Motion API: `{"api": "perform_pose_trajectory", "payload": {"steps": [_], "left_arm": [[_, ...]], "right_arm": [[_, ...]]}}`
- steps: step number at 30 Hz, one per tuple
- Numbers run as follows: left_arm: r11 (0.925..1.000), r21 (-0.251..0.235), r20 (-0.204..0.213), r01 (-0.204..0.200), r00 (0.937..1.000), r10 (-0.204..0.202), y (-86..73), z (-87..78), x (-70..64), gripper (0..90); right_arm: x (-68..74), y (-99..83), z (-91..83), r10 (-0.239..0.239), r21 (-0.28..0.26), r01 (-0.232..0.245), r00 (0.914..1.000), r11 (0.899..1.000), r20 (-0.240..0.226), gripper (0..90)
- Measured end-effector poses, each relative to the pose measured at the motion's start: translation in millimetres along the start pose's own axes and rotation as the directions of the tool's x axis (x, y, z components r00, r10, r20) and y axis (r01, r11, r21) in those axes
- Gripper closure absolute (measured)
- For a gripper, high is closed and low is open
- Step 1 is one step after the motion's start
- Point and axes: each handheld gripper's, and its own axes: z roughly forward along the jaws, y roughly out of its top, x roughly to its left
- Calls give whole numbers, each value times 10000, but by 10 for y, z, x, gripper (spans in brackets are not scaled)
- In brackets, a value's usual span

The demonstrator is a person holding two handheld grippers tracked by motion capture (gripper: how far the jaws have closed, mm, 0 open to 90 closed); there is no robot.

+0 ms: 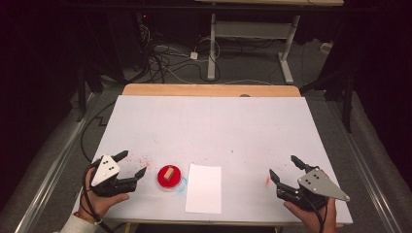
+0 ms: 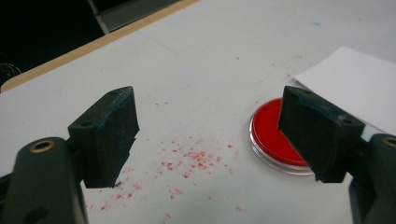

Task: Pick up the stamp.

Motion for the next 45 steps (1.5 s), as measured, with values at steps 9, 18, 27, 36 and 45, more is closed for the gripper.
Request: {"api": "perform_pose_trajectory", "payload": {"steps": [9, 18, 27, 36, 45], "left_arm": [[9956, 844, 289, 398, 9987, -424, 93, -7, 28, 209], [9708, 2375, 320, 326, 9986, -414, 517, -7, -32, 253], [9121, 4096, 1116, -155, 9932, -333, 698, 397, -296, 338], [8729, 4870, 1442, -309, 9885, -454, 605, 757, -425, 508], [8641, 4999, 1629, -586, 9863, -274, 545, 836, -448, 640]], "right_arm": [[6, -44, 49, -227, 321, 228, 9997, 9992, -19, 242], [89, -43, 69, -780, 431, 772, 9968, 9961, 169, 270], [79, -81, 146, -1248, 995, 1190, 9907, 9879, 544, 286], [61, -114, 166, -1658, 1367, 1539, 9829, 9786, 797, 287], [48, -129, 154, -1696, 1428, 1584, 9831, 9770, 695, 286]]}}
